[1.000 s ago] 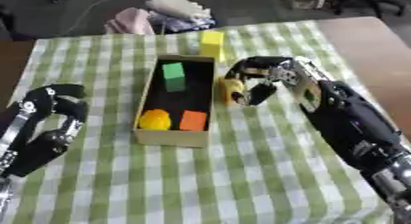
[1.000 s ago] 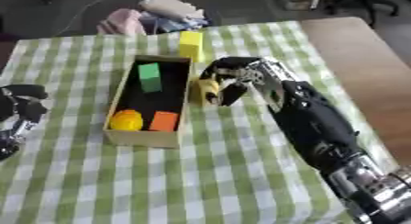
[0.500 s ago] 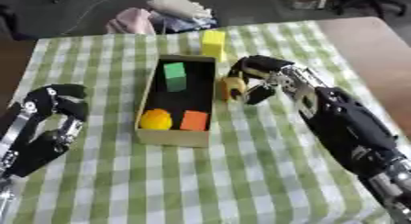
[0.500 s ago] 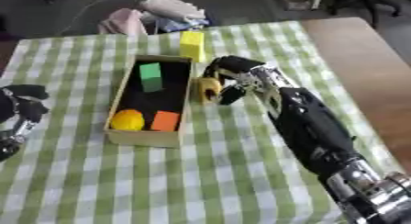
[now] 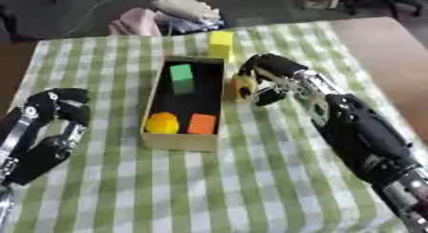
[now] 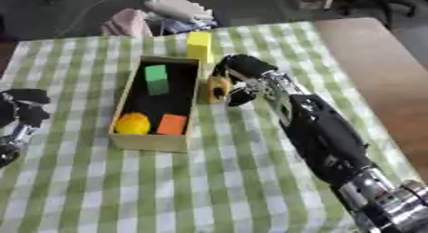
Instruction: Pick up objects on the table and place them in the box.
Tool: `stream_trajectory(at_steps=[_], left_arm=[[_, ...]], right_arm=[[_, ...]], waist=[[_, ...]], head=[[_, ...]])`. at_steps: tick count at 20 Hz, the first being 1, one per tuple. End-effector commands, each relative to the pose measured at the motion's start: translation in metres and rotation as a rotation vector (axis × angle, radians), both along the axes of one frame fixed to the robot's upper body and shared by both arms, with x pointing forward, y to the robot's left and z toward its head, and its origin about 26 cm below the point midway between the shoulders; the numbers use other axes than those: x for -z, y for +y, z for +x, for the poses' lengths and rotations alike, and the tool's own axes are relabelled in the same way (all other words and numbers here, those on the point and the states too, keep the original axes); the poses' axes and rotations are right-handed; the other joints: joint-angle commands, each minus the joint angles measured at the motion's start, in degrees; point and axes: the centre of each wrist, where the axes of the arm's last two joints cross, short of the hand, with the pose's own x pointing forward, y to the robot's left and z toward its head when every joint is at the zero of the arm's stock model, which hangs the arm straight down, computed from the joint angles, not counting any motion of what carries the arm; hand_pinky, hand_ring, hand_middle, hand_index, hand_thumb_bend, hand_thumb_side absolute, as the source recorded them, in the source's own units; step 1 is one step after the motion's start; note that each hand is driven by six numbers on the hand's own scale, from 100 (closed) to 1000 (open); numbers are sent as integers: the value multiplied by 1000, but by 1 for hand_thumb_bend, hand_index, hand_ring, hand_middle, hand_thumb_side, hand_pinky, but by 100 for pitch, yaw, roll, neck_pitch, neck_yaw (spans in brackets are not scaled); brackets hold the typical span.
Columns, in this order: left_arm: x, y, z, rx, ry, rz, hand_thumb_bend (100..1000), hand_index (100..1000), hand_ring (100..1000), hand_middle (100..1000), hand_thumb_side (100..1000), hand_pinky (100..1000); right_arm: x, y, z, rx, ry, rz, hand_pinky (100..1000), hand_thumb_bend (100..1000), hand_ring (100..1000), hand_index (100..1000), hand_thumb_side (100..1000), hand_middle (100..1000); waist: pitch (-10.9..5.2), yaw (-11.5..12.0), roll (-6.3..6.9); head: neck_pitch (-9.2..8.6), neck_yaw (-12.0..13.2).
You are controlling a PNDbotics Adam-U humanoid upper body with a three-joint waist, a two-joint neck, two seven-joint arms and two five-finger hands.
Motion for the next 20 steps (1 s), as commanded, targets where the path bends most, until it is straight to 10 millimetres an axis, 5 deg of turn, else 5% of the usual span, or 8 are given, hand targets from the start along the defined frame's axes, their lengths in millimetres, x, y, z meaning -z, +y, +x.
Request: stream_trajectory(at_steps=[1,12,20], left_arm=[[-6,2,-1,0,-23,5,178,808,639,689,671,697],[-9,7,-1,-27,-40,-10,179,808,636,688,665,699],[-18,19,1,-121,-106,-43,195,803,627,678,627,692]], right_arm=[[-26,-6,5,-4,-58,34,596,100,458,276,208,304],[-83,1,3,-83,-69,136,588,100,446,262,198,293],[-95,46,-1,-212,-29,141,601,100,458,277,198,306]], waist=[[-92,4,17],[-117,24,-5],[-134,192,13]], head=[[-44,-11],[-32,-47],[-43,-206]])
